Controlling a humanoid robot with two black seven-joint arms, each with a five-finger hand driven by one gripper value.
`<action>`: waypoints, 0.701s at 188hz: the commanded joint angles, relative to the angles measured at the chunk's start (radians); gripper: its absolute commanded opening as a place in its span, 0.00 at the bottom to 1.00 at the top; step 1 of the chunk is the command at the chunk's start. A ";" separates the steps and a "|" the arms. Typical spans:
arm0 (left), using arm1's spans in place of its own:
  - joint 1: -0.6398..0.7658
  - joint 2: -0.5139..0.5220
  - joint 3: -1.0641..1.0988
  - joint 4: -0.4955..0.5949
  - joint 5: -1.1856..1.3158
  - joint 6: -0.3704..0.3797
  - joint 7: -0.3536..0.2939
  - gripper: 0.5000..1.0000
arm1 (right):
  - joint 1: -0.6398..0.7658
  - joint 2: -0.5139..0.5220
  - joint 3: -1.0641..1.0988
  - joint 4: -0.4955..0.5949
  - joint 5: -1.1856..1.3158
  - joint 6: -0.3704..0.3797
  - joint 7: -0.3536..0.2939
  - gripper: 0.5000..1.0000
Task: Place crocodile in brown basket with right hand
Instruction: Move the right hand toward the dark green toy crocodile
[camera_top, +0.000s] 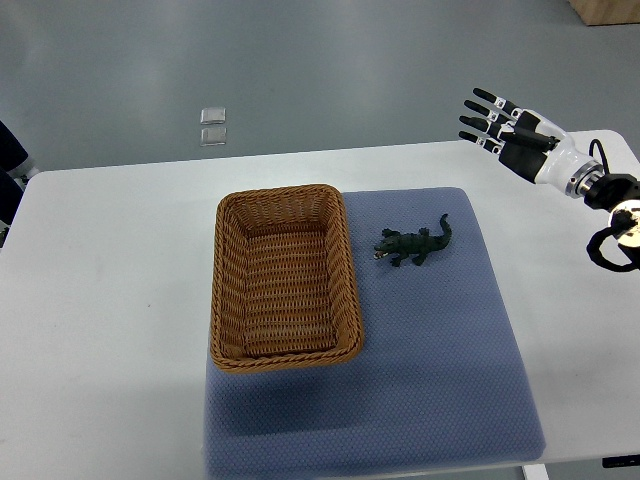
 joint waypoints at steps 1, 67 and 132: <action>0.000 0.000 0.000 0.000 0.000 0.000 0.000 1.00 | 0.001 -0.001 -0.007 0.004 -0.011 0.008 0.002 0.86; -0.002 0.000 -0.001 0.012 0.000 0.000 0.000 1.00 | 0.056 -0.004 -0.010 0.005 -0.283 0.050 0.061 0.86; -0.003 0.000 0.000 0.015 0.000 0.001 0.000 1.00 | 0.185 -0.019 -0.013 0.041 -0.924 0.071 0.256 0.86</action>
